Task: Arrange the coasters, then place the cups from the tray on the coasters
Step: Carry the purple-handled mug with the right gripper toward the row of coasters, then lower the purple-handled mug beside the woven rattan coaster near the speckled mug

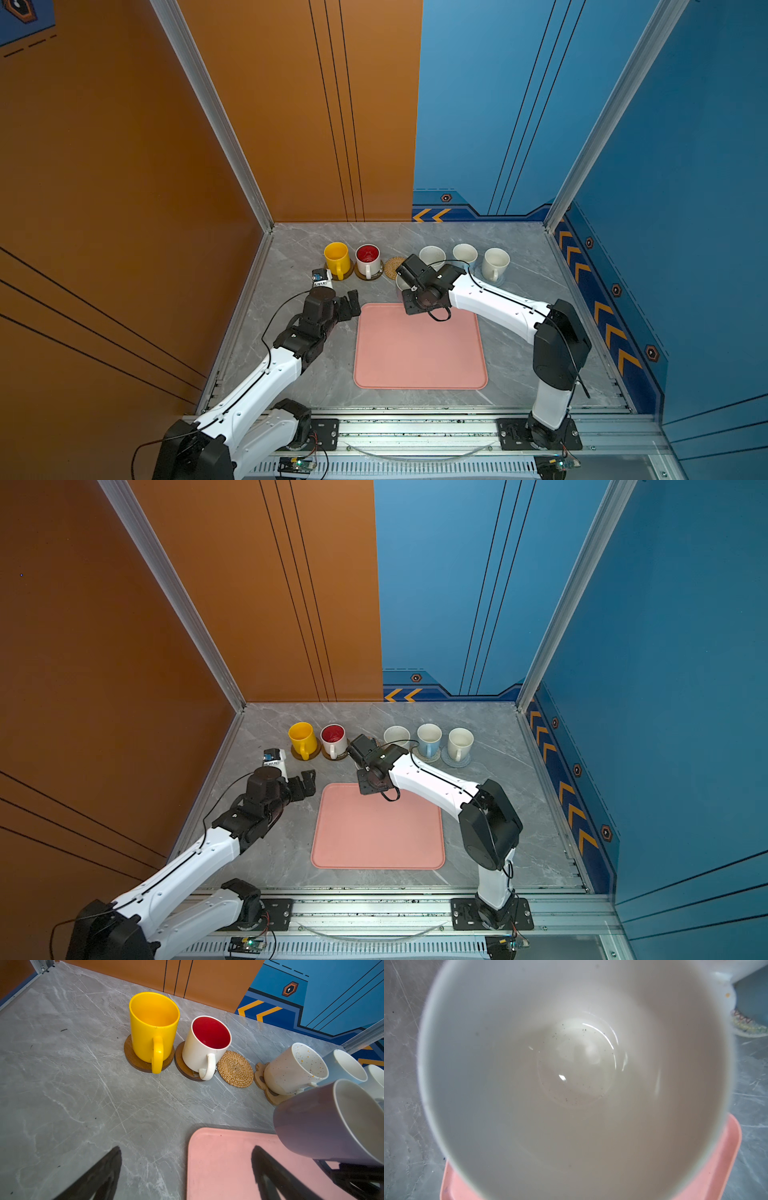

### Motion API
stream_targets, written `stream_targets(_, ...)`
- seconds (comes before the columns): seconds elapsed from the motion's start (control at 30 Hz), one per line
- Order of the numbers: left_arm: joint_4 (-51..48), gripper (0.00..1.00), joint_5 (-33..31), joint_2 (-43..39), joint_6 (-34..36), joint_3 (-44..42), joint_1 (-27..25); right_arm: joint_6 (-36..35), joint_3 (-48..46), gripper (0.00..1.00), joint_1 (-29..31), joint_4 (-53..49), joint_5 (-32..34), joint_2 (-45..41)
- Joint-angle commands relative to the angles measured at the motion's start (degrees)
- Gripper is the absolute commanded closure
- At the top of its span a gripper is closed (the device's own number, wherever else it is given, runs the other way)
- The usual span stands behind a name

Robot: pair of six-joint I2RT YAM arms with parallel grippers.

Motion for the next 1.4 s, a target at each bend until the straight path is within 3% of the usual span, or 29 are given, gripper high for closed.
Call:
stream_targets(0.0,-1.5,0.02,-0.2,-1.2,-0.5,-0.8,0.7,-1.9,4.4,1.0,-0.9,1.4,-0.6,1.1)
stream_targets(1.37,-2.5,0.02,-0.7,-3.0,-0.3,-1.4,1.4,-4.5,25.6,1.0,-6.1,-0.3,-0.8,19.7)
